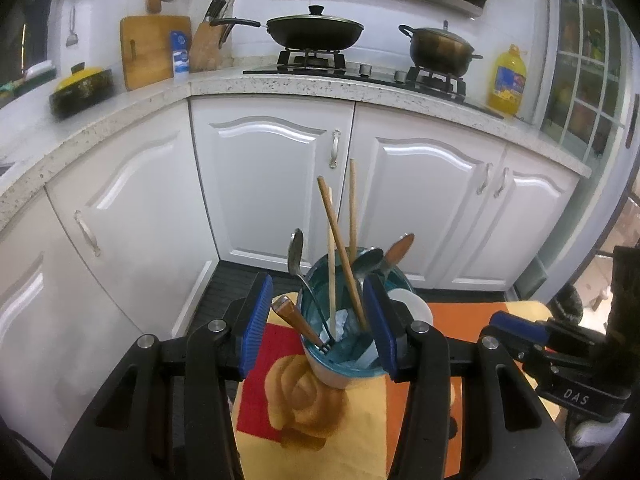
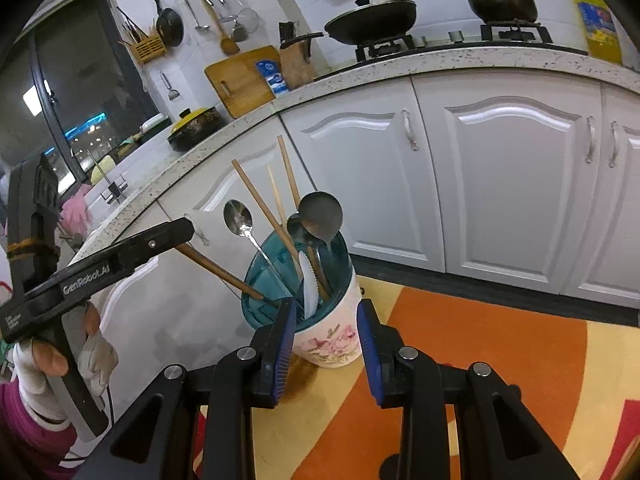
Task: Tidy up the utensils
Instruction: 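Lower both spoons into the holder and open both tools, then pull both open tools back from the holder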
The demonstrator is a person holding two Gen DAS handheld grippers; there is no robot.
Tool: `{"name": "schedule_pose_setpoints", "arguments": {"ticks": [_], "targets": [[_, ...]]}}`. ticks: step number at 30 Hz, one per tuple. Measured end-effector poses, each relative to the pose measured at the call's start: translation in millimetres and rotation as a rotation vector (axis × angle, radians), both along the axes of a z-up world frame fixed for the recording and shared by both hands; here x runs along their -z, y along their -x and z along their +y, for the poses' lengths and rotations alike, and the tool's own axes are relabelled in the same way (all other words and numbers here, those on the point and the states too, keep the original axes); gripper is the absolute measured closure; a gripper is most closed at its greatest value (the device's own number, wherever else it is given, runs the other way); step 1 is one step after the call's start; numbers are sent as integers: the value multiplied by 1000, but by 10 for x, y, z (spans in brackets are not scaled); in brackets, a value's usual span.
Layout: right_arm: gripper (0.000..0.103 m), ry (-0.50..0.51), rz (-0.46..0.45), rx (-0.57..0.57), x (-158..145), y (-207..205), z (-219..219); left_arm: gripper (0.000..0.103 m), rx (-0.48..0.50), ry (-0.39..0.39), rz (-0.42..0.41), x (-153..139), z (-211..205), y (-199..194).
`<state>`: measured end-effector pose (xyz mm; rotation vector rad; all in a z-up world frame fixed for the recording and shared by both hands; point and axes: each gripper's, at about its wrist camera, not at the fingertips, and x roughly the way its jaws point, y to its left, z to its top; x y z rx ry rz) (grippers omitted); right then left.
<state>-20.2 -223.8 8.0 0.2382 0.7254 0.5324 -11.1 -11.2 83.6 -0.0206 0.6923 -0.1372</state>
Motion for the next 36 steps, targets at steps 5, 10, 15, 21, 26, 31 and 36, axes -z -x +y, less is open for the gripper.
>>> {"name": "schedule_pose_setpoints", "arguments": {"ticks": [5, 10, 15, 21, 26, 31, 36], "targets": [[73, 27, 2, 8, -10, 74, -12, 56, 11, -14, -11, 10, -81, 114], [71, 43, 9, 25, 0, 158, -82, 50, 15, -20, -14, 17, -169, 187], [70, 44, 23, 42, 23, 203, -162, 50, 1, -21, -14, 28, -183, 209], [70, 35, 27, 40, 26, 223, -183, 50, -20, -29, -25, 0, -159, 213], [69, 33, 27, 40, 29, 240, -186, 47, -34, -11, -43, -77, -96, 209], [69, 27, 29, 48, 19, 266, -228, 44, -7, 79, -29, -184, 14, 206], [68, 34, 32, 59, 15, 306, -277, 43, 29, 146, -8, -289, 66, 243]]}}
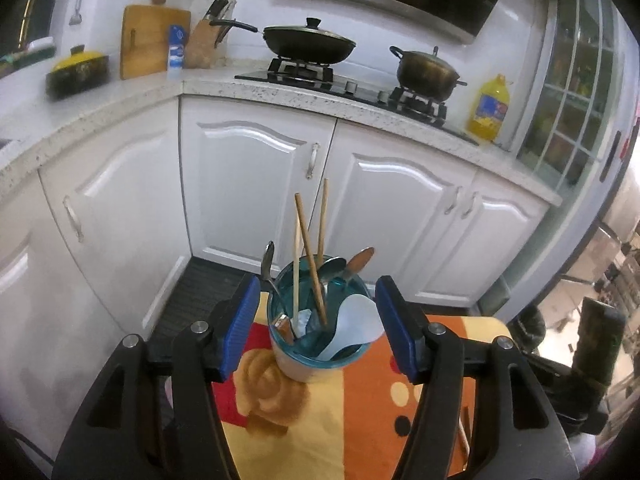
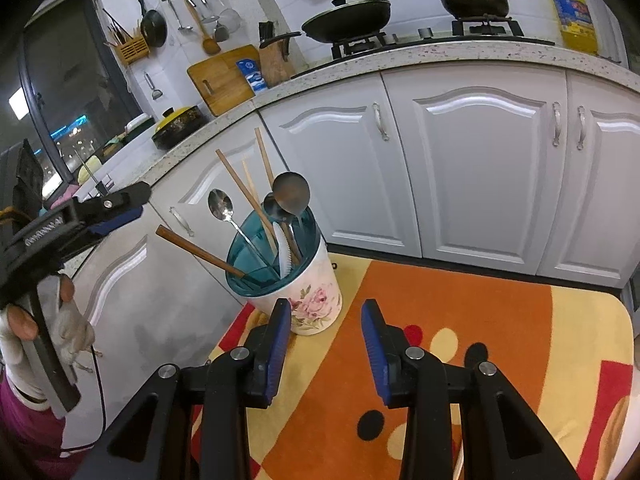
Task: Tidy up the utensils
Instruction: 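Pull both open tools back from the holder, then move both open tools over the wooden chopstick and gold fork on the mat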
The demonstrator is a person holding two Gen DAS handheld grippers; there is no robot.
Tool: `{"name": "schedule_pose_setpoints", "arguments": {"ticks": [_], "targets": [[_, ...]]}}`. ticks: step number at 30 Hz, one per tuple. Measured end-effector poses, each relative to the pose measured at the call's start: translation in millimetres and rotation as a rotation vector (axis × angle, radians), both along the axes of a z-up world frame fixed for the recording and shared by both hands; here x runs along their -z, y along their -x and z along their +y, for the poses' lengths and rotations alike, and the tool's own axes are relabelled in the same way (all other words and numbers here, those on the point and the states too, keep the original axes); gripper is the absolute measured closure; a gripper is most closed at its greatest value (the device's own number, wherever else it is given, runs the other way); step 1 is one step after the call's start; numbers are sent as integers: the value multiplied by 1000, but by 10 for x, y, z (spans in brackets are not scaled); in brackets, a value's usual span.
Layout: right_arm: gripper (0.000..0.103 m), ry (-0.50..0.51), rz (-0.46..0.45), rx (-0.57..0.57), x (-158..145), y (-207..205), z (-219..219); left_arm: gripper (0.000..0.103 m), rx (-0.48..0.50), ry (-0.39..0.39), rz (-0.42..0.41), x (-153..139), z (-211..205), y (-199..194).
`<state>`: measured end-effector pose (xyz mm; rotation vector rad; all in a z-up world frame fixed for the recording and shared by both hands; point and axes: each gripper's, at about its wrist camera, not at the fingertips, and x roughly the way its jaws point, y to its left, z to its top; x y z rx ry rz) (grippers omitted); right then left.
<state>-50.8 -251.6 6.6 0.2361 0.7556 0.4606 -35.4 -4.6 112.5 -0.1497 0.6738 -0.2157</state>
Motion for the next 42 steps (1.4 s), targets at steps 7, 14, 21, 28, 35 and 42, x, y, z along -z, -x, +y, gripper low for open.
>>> {"name": "schedule_pose_setpoints", "arguments": {"ticks": [7, 14, 21, 28, 35, 42], "targets": [[66, 32, 7, 28, 21, 73, -80, 43, 51, -65, -28, -13, -221, 179], [65, 38, 17, 64, 54, 148, -173, 43, 96, -90, 5, 179, -474, 225], [65, 53, 29, 102, 84, 223, -279, 43, 113, -96, 48, 388, -649, 215], [64, 65, 52, 135, 149, 296, -455, 43, 165, -93, 92, 605, -849, 225], [64, 78, 100, 196, 298, 406, -767, 43, 219, -54, 165, 832, -1023, 203], [64, 69, 204, 269, 649, 561, -1176, 43, 290, -35, 263, 1129, -1227, 188]]}}
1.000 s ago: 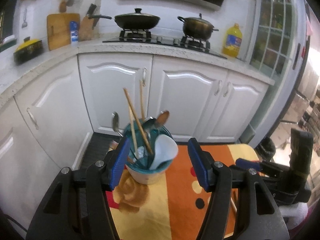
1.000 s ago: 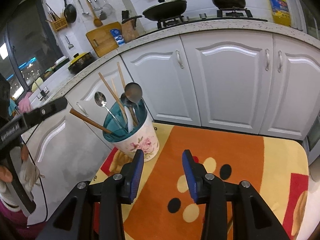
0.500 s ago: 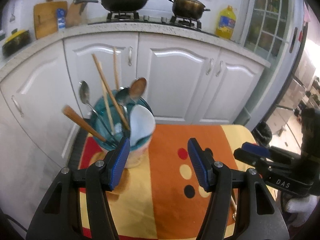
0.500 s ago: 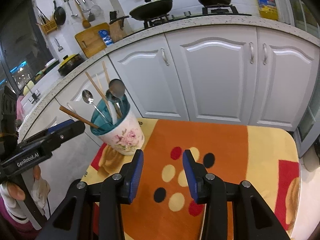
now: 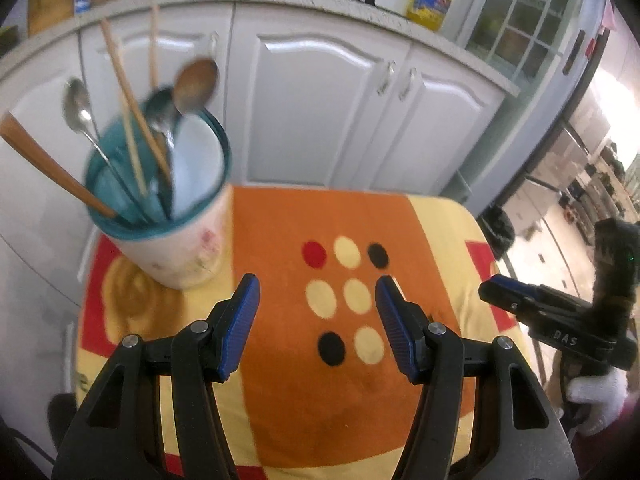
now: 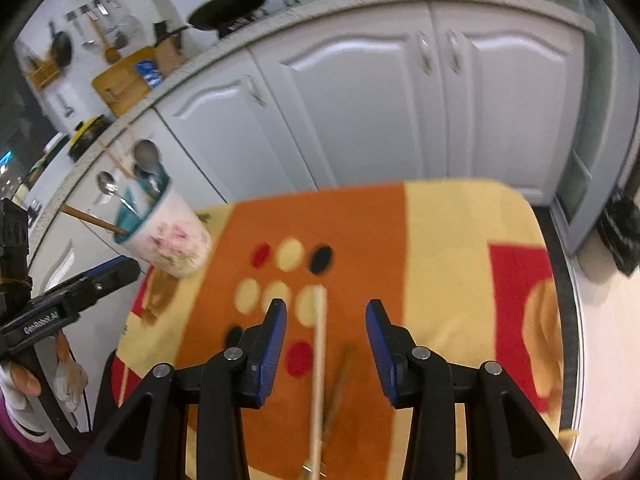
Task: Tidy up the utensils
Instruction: 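Move both open tools over the wooden chopstick and gold fork on the mat, then close the right tool on the gold fork while the left tool reaches the chopstick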
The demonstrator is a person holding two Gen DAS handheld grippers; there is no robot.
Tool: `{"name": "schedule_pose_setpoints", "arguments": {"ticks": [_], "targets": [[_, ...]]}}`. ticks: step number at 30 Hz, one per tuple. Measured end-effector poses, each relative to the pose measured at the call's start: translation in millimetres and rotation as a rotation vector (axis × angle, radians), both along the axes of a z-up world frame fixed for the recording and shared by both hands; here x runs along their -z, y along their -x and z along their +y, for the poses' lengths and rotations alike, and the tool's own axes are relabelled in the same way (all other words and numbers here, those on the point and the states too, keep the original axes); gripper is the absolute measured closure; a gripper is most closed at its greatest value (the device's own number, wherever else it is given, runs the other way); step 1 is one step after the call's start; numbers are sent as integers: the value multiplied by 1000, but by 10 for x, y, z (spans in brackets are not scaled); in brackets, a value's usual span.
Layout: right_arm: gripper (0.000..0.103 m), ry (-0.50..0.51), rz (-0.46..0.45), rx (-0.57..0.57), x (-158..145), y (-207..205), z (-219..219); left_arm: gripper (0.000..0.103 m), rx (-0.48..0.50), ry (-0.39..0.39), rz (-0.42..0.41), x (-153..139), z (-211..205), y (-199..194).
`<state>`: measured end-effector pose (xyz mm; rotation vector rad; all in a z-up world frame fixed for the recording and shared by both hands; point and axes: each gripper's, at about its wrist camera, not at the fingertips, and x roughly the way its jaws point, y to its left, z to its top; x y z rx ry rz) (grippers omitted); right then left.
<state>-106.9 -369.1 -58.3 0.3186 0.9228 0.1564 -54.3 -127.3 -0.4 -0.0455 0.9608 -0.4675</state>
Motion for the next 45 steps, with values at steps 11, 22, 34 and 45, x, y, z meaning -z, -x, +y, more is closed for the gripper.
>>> {"name": "schedule_pose_setpoints", "arguments": {"ticks": [11, 22, 34, 45], "targets": [[79, 91, 143, -95, 537, -30, 180, 43, 27, -16, 71, 239, -132, -20], [94, 178, 140, -107, 636, -113, 188, 43, 54, -36, 104, 392, -220, -56], [95, 207, 110, -29, 585, -249, -151, 43, 135, 5, 185, 522, -774, -150], [95, 56, 120, 30, 673, -118, -376, 43, 96, -3, 307, 835, -1243, -299]]}}
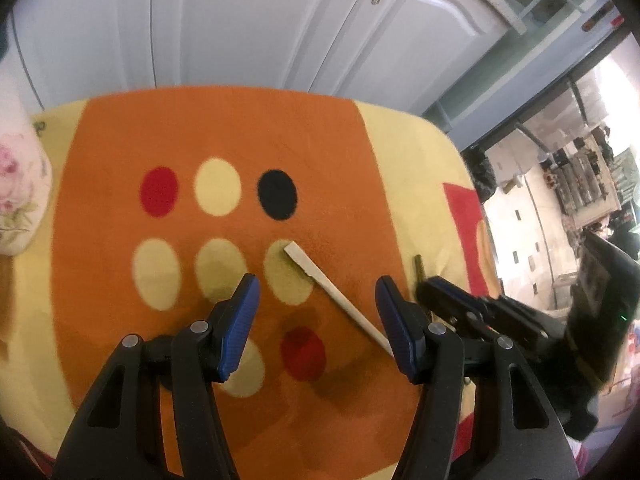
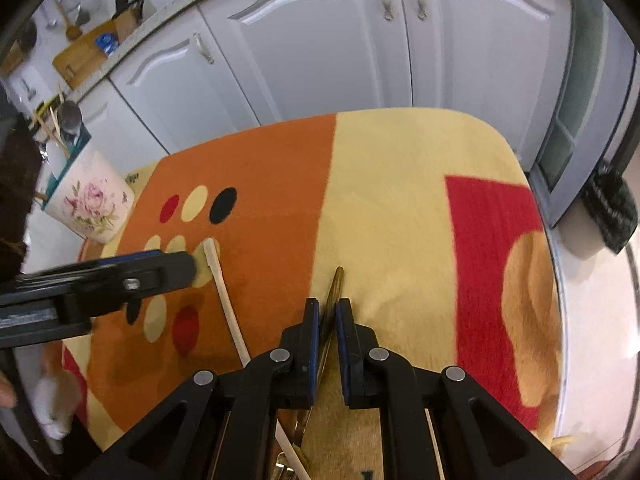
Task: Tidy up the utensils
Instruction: 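Close the right tool on the gold fork while the left tool reaches the chopstick, then grasp the wooden chopstick with the left tool while the right tool holds the fork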
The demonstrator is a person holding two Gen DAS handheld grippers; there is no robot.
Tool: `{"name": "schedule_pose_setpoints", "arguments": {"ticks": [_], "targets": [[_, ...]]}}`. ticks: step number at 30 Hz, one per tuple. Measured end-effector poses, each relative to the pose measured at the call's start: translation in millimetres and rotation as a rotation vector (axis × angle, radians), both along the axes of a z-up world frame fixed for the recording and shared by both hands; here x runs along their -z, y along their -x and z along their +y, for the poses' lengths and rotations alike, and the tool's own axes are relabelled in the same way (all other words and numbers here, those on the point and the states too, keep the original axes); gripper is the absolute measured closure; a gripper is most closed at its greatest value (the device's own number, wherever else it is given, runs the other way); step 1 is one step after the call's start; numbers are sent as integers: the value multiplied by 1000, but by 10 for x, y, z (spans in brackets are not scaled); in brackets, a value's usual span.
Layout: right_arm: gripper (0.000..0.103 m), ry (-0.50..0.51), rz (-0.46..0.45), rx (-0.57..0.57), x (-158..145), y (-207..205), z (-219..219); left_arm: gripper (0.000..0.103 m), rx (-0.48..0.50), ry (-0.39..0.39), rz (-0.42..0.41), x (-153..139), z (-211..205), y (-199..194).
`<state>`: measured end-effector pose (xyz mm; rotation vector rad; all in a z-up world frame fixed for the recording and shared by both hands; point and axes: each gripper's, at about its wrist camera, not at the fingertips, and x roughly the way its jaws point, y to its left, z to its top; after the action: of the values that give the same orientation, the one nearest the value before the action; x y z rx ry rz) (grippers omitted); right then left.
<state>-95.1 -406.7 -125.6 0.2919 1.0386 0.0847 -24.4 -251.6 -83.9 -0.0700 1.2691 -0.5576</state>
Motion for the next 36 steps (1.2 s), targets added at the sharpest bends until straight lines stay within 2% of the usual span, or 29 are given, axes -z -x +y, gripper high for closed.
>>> {"name": "schedule_pose_setpoints", "arguments": {"ticks": [2, 3, 5, 6, 8, 11, 17, 20, 22, 24, 25, 26, 28, 30, 31, 33, 36], "targets": [[95, -27, 2, 7, 8, 28, -27, 44, 6, -5, 17, 72, -82, -3], [95, -40, 3, 10, 11, 42, -41, 47, 16, -5, 22, 110, -119, -1], [95, -59, 6, 14, 19, 65, -57, 62, 38, -12, -28, 99, -153, 10], [95, -68, 7, 15, 18, 82, -59, 77, 67, -25, -34, 114, -179, -6], [95, -84, 9, 14, 19, 104, -49, 90, 82, -23, -39, 135, -164, -76], [95, -88, 10, 11, 23, 97, -48, 92, 84, 17, -6, 155, -106, -193], [94, -53, 23, -2, 31, -13, -4, 91, 89, 19, 9, 111, -108, -205], [85, -50, 33, -24, 20, -57, 20, 75, 85, -9, 26, 128, -123, -181], [82, -43, 36, -41, 16, -90, 33, 69, 76, -5, 14, 133, -151, -142], [82, -18, 26, -59, 18, -109, 66, 68, 81, -21, -14, 127, -214, -114], [85, -13, 12, -58, 20, -109, 67, 69, 89, -27, -31, 125, -240, -103], [95, -11, 4, -51, 30, -112, 62, 69, 102, -29, -48, 128, -262, -102], [95, -22, -11, -43, 45, -105, 38, 89, 118, -34, -68, 152, -276, -115], [96, -28, -17, -38, 17, -87, 26, 90, 114, -5, -50, 168, -217, -145], [96, -34, -26, -36, -15, -68, 19, 100, 110, 6, -36, 156, -166, -159], [97, -59, -53, -32, -110, -25, 2, 101, 104, 7, -54, 81, -95, -149], [97, -88, -94, -32, -274, 37, 4, 102, 95, 48, -70, -60, 59, -140]]}}
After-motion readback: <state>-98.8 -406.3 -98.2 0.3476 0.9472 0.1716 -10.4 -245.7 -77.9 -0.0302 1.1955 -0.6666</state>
